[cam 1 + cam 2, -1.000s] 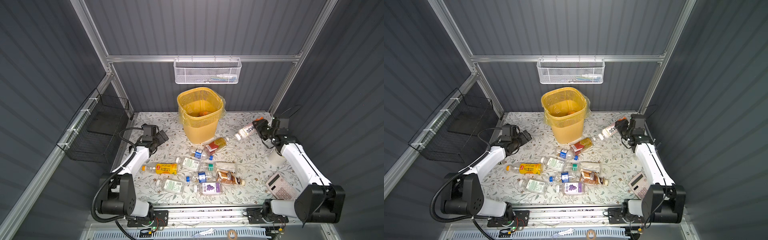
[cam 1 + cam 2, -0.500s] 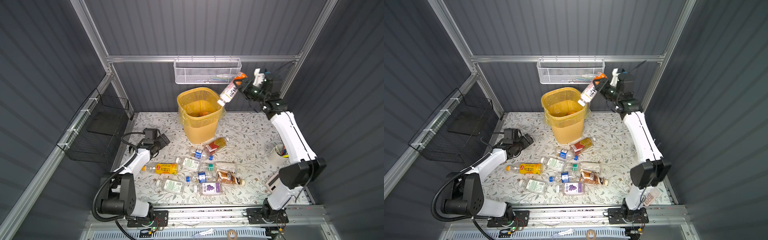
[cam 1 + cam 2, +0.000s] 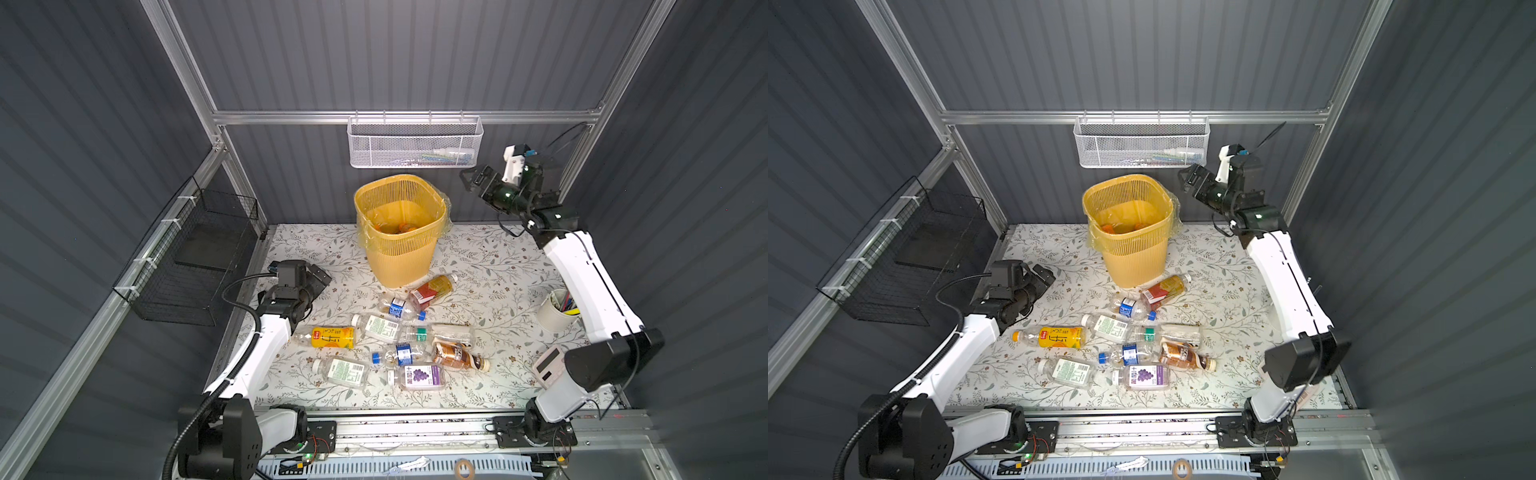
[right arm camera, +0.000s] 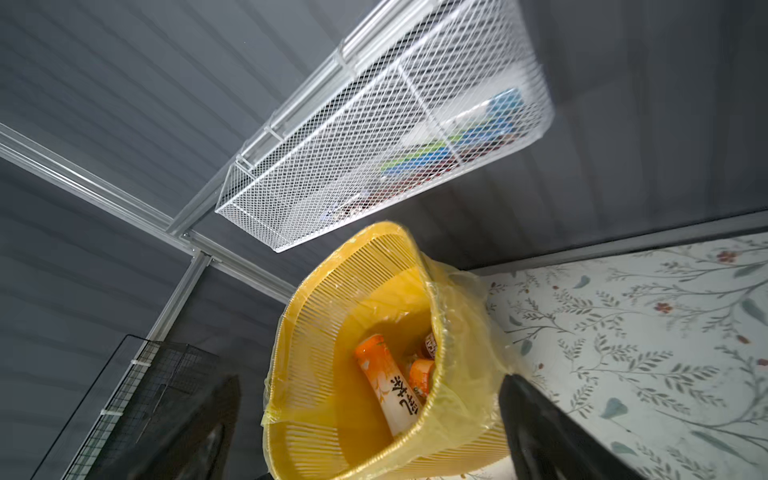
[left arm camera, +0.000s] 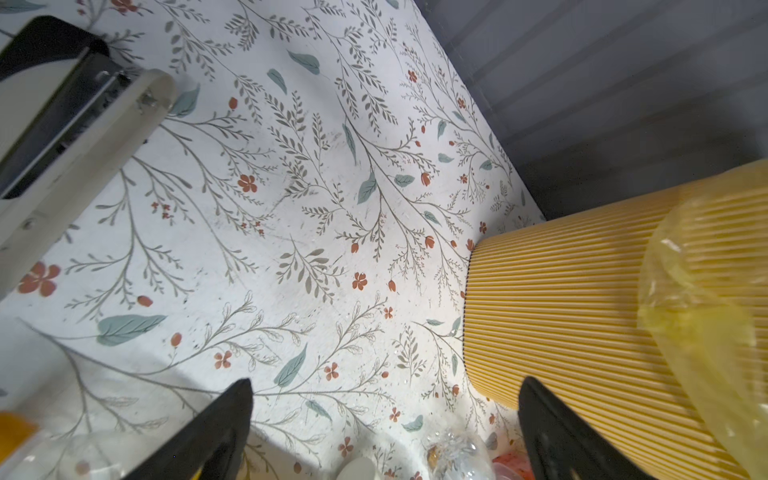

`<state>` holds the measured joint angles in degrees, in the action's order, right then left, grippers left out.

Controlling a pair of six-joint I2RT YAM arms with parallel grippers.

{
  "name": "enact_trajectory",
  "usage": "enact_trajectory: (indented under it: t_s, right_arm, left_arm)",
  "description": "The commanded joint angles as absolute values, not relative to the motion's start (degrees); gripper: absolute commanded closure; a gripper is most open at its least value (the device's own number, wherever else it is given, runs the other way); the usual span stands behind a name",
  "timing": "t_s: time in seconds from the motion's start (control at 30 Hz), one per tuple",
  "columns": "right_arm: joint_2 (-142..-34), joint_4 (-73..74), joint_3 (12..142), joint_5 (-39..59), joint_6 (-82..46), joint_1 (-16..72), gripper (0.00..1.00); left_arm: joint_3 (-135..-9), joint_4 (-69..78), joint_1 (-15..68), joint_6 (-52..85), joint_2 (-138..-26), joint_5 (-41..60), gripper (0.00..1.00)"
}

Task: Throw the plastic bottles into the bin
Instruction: 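Return right gripper beside the bin while left gripper lowers onto yellow-label bottle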

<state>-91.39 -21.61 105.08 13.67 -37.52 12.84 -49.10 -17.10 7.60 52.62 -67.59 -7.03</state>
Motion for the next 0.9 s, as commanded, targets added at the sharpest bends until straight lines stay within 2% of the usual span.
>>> enact_trajectory:
  t_s: [0.0,0.23,0.37,0.67,0.87]
  right_arm:
    - [-88.2,-16.5,95.9,12.2,-38.7,11.3,0.01]
    - [-79.0,-11.5,72.7,11.8,-44.0,7.1,0.01]
    - [-74.9,-11.2,64.1,12.1,-46.0,4.1,0.01]
    - [-70.9,-12.2,55.2,10.2,-47.2,1.1,0.01]
    - [-71.8,-11.4,53.9,10.7,-48.6,0.5,0.01]
  left_arm:
    - [-49.6,-25.2,8.8,58.2,-65.2,-11.4,0.0]
    - [-50.6,-37.9,12.4,69.1,-63.5,-11.0,0.0]
    - [-51.4,-43.2,16.5,74.3,-62.9,-11.3,0.0]
    - [-52.8,-52.0,18.4,80.1,-62.4,-12.2,0.0]
    - [-49.6,-50.3,18.4,81.1,-62.4,-11.3,0.01]
